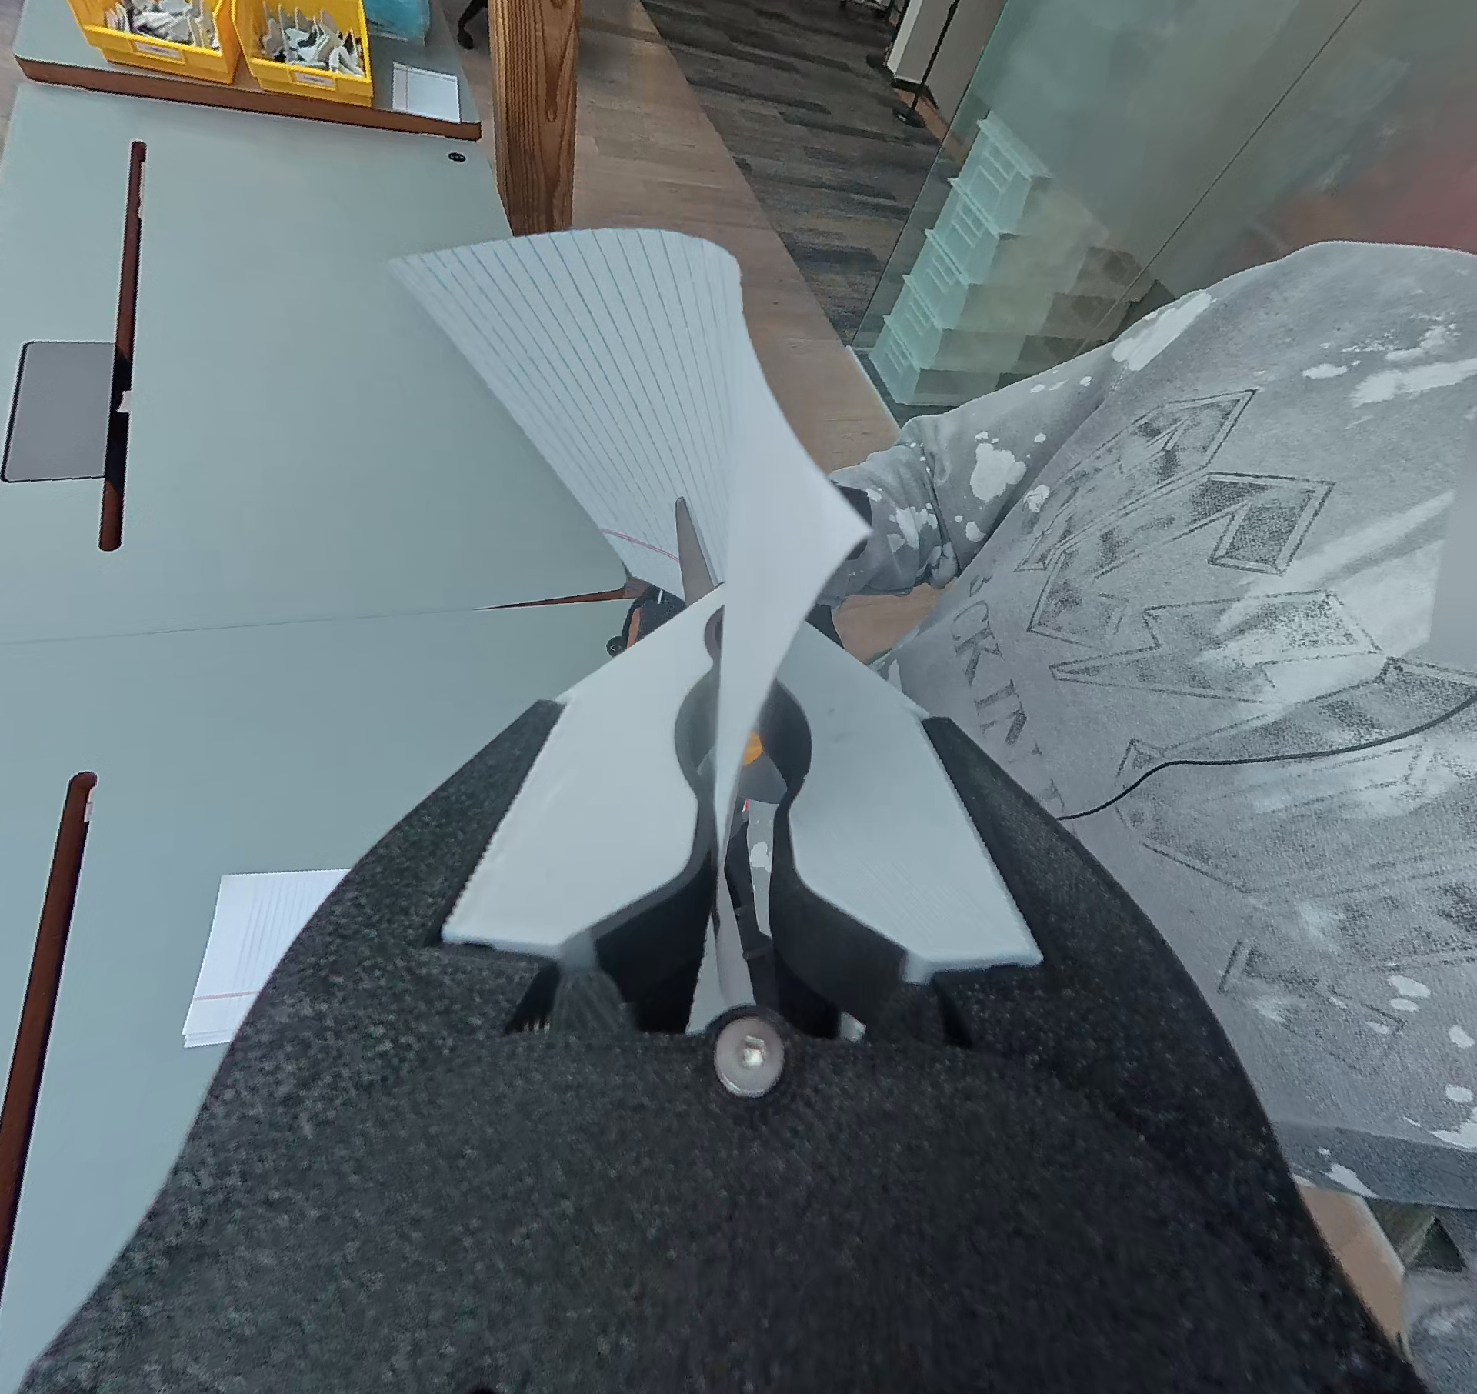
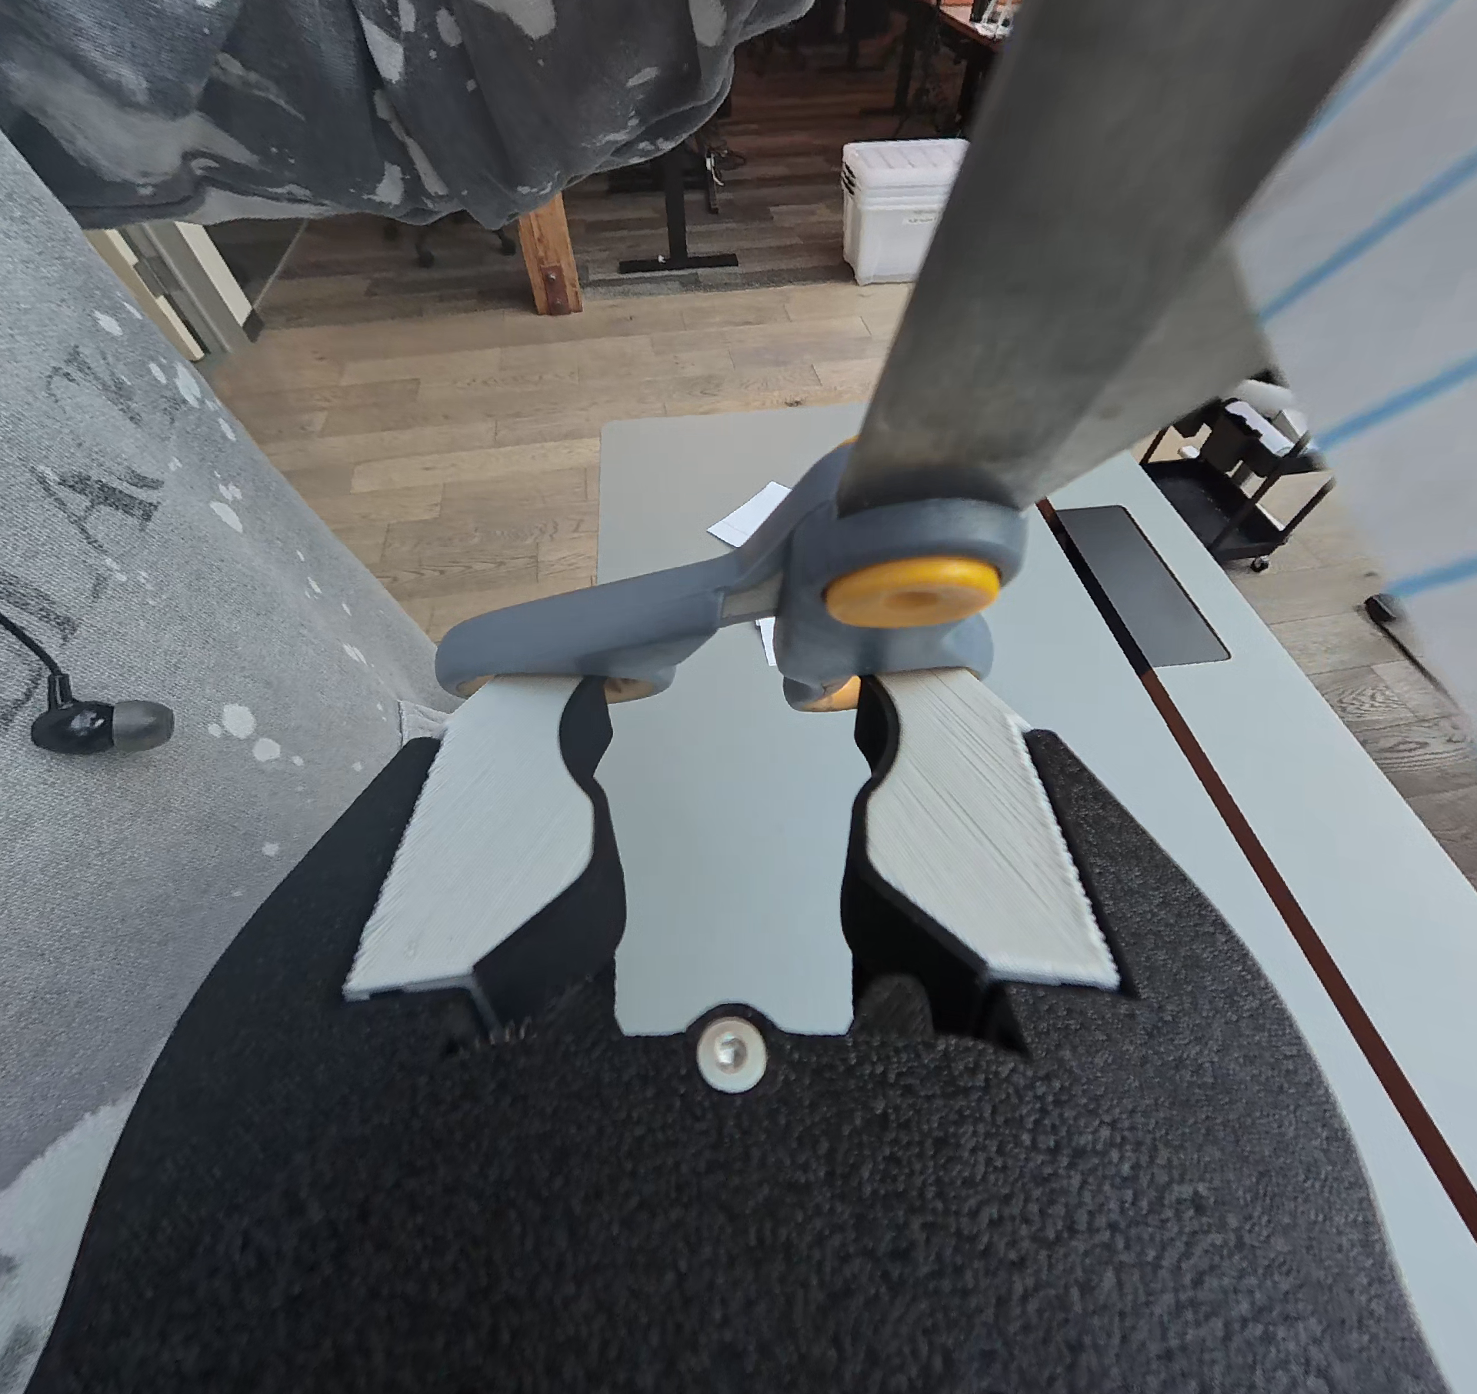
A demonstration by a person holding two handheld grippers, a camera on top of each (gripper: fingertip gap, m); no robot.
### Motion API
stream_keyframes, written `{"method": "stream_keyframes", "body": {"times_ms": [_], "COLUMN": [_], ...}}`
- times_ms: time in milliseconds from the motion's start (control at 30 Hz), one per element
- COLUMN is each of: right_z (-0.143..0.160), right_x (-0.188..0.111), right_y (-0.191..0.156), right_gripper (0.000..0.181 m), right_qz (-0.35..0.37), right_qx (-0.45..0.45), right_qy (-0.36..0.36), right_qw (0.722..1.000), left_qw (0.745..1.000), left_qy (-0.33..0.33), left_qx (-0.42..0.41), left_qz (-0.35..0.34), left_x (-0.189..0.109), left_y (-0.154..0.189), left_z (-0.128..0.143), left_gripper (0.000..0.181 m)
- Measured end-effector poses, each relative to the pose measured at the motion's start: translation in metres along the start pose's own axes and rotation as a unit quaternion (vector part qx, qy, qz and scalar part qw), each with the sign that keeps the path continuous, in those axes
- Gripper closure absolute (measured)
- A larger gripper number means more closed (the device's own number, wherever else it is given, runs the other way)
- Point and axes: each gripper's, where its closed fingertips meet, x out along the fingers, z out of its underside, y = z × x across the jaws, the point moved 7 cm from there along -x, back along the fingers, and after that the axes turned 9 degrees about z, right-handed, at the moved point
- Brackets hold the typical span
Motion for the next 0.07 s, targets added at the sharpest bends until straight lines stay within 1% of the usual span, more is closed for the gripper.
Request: {"method": "stream_keyframes", "body": {"times_ms": [67], "right_z": [-0.0019], "right_x": [-0.0001], "right_y": [-0.0006], "right_gripper": [0.122], "right_qz": [-0.002], "right_qx": [-0.005], "right_qy": [0.002], "right_qw": [1.0], "left_qw": [1.0], "left_qy": [-0.008], "left_qx": [0.003], "left_qz": [0.0], "left_x": [-0.0013], "left_y": [0.0016], "left_z": [-0.0019], "left_gripper": [0.181]}}
